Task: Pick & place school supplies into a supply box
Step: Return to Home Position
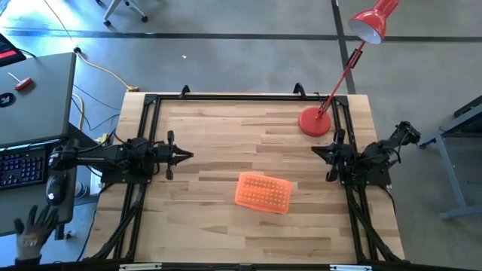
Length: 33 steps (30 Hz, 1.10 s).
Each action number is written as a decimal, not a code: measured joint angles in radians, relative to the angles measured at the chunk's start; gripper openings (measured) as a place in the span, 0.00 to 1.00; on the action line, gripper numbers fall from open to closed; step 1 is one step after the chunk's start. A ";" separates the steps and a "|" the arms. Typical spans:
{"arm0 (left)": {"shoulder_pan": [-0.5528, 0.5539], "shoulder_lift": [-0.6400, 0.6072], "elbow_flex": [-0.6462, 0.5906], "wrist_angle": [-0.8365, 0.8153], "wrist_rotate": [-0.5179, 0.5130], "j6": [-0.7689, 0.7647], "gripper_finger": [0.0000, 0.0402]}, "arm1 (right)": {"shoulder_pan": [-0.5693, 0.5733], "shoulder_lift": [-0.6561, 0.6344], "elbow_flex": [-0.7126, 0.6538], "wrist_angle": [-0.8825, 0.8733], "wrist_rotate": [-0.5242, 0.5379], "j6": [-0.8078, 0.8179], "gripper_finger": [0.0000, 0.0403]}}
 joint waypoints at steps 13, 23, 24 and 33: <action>-0.195 0.036 0.000 0.004 -0.006 0.000 0.14 | 0.000 0.000 0.000 0.000 0.000 0.000 0.00; -0.289 0.036 0.000 0.005 -0.005 0.000 0.14 | 0.000 0.000 0.000 0.000 0.000 0.000 0.00; -0.288 0.036 0.000 0.005 -0.004 0.000 0.14 | 0.000 0.000 0.000 0.000 0.000 0.000 0.00; -0.287 0.036 0.000 0.005 -0.007 0.000 0.14 | 0.000 0.000 0.000 0.000 0.000 0.000 0.00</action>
